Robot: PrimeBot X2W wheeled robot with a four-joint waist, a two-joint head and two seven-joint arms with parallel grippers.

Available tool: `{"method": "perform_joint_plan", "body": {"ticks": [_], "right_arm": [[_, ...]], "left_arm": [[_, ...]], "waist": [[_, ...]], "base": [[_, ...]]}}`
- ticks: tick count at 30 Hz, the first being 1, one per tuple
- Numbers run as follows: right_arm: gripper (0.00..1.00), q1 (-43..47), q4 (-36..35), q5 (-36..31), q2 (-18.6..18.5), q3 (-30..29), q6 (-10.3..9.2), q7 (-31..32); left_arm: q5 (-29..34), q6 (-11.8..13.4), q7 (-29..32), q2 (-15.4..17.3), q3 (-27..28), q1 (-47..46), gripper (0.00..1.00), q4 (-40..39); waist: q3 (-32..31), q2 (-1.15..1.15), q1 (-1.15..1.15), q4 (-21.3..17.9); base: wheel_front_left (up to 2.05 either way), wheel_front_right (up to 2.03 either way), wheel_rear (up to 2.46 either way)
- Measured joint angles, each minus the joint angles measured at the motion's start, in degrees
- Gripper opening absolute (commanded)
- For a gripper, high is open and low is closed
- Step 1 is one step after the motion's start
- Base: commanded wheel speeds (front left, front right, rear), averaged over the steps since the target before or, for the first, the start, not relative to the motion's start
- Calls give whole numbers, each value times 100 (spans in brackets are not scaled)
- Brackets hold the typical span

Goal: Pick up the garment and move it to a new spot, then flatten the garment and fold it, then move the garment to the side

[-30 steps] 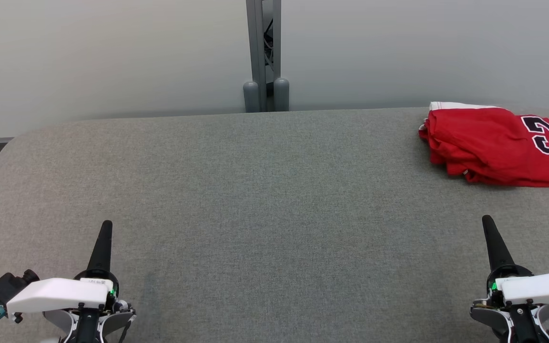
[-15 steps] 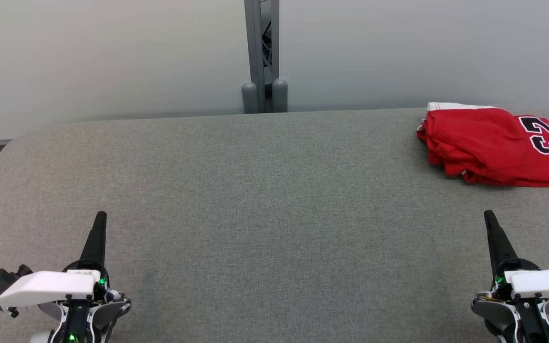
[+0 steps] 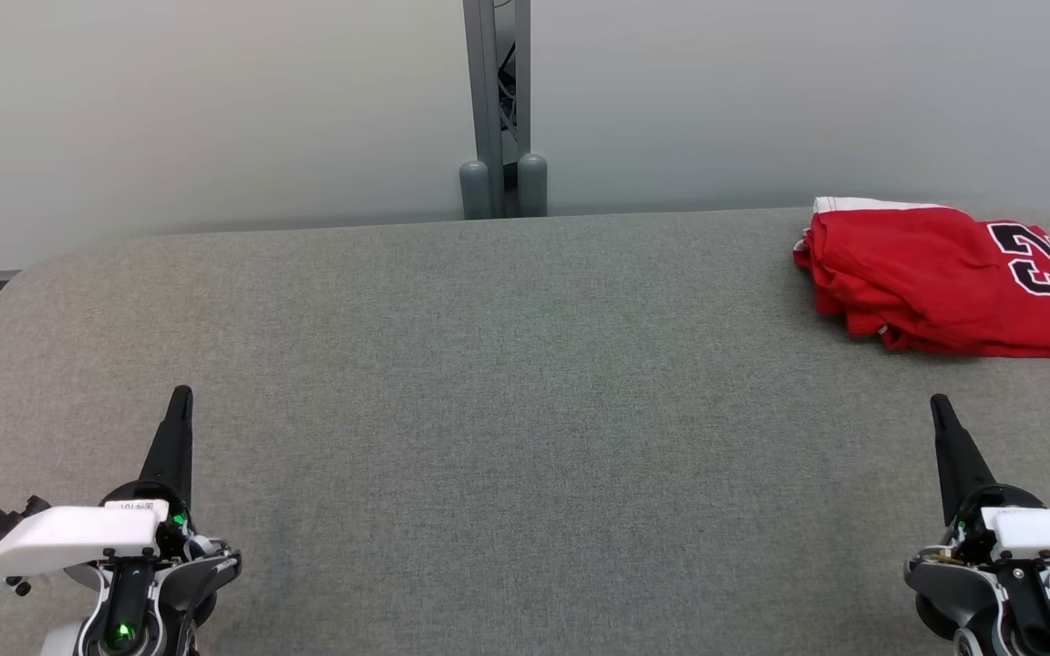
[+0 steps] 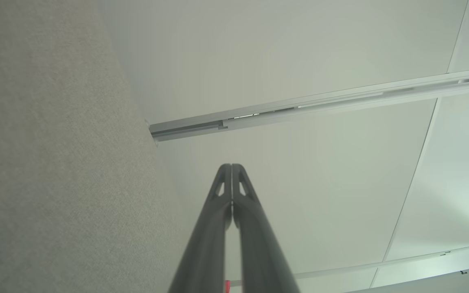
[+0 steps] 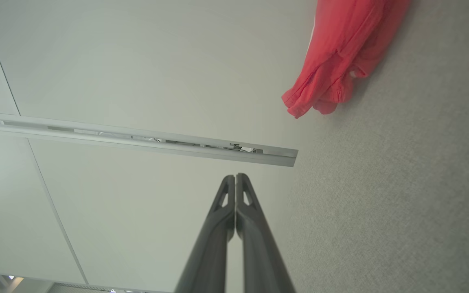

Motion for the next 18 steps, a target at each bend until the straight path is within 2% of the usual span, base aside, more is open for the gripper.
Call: {"method": "perform_joint_plan", "body": {"ticks": [18], "right_arm": [[0, -107, 66, 580, 3, -77, 0, 148]], "left_arm": [[-534, -93, 193, -12, 153, -166, 0, 131]], "waist": [[-19, 0, 0, -25]], "base": [[0, 0, 0]]}}
